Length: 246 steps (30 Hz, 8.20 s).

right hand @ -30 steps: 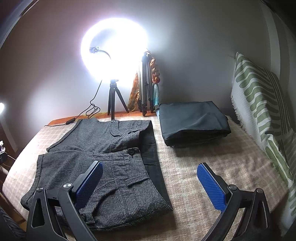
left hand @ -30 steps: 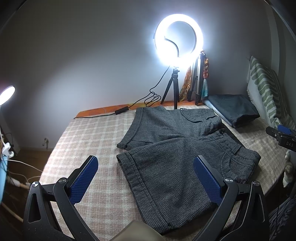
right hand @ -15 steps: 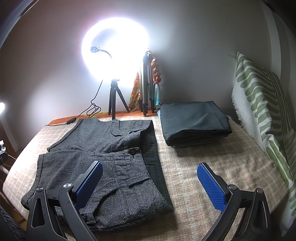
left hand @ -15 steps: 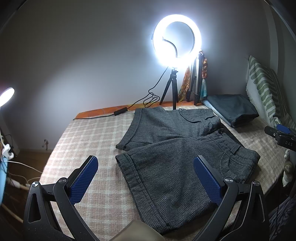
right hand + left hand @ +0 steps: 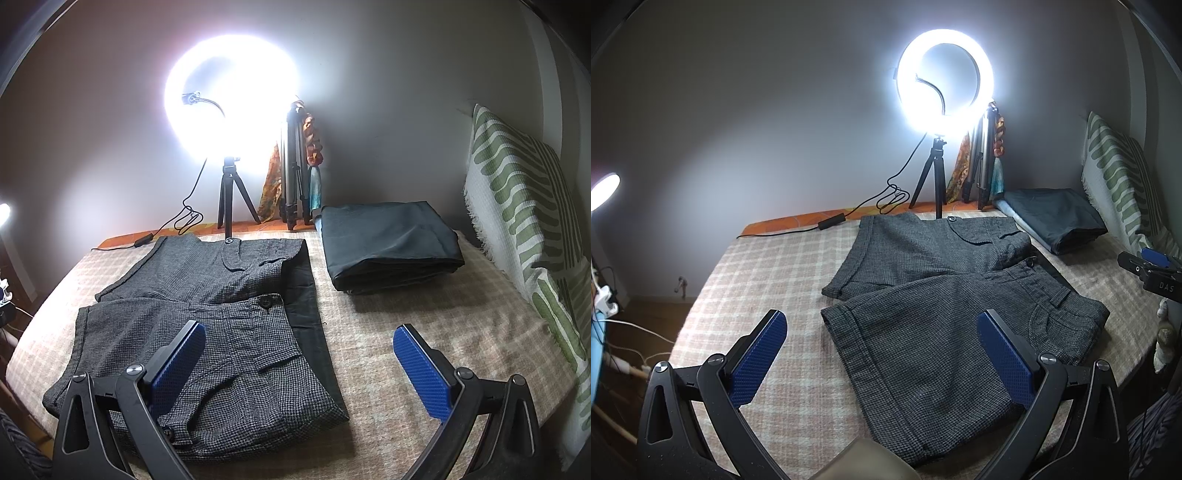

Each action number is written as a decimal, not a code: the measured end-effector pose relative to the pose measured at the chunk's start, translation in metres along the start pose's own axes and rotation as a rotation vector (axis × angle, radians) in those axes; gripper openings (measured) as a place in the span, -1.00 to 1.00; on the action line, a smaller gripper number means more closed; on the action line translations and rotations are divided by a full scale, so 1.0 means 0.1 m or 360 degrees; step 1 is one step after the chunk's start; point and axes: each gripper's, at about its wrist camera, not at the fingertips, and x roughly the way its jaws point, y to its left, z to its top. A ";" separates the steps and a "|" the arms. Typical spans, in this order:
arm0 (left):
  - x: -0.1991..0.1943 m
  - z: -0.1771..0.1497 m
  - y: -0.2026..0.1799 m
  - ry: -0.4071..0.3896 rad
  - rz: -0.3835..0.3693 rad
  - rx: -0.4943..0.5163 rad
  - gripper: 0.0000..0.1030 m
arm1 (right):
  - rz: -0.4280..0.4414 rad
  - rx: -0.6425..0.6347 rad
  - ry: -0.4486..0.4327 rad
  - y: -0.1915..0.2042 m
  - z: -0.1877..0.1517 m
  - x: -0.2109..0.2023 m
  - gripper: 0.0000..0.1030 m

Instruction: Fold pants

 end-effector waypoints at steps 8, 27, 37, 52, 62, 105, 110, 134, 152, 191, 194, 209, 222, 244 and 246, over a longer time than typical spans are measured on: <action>0.00 0.00 0.00 0.0001 -0.0003 -0.0001 0.99 | 0.0006 0.0000 0.0003 0.00 -0.01 0.00 1.00; 0.04 -0.02 -0.02 0.0040 -0.0023 0.0033 0.99 | 0.0015 0.0002 0.0000 0.00 -0.02 0.00 1.00; 0.23 -0.09 -0.03 0.0203 -0.0133 0.0001 0.99 | 0.0107 -0.0024 0.0020 0.01 -0.01 -0.01 0.99; 0.27 -0.27 -0.25 0.0387 -0.0145 0.0300 0.99 | 0.0371 -0.0412 0.0144 0.17 -0.19 0.09 0.89; 0.65 -0.51 -0.56 0.0621 -0.0272 0.0382 0.99 | 0.0468 -0.0450 0.0488 0.16 -0.38 0.45 0.28; 0.91 -0.87 -0.28 0.0784 -0.0546 0.0597 0.97 | 0.0586 -0.1558 0.0620 0.54 -0.92 0.67 -0.23; 0.51 -0.91 -0.40 0.0574 -0.0517 0.0903 0.88 | 0.0596 -0.1461 0.0627 0.51 -0.81 0.68 -0.40; 0.67 -0.79 -0.29 0.0601 -0.0742 0.0951 -0.73 | 0.0634 -0.1377 0.0649 0.45 -0.73 0.68 -0.25; 0.82 0.26 -0.04 0.0293 -0.0713 0.0771 -0.80 | 0.0509 -0.1192 0.0360 0.50 0.07 0.59 -0.68; 3.66 1.36 0.10 0.0489 -0.0566 0.0753 -0.59 | 0.0265 -0.0899 0.0628 0.59 1.15 3.40 -0.76; 3.72 1.36 0.16 0.0494 -0.0482 0.0725 -0.21 | 0.0243 -0.0890 0.0663 0.59 1.10 3.51 -0.76; 2.84 1.32 0.71 0.0288 -0.0335 0.0498 0.12 | 0.0087 -0.0574 0.0534 0.30 1.23 3.07 0.30; 2.03 0.66 0.07 0.0336 -0.0676 0.0508 0.12 | 0.0314 0.0336 0.0729 -0.22 0.21 1.91 0.60; 2.16 0.02 -0.13 0.0609 -0.0889 0.0032 -0.60 | 0.0575 0.1081 0.0756 -0.49 -0.04 2.52 0.63; 2.18 0.04 -0.06 0.0605 -0.0925 -0.0040 -0.70 | 0.0589 0.1139 0.0727 -0.53 -0.05 2.53 0.51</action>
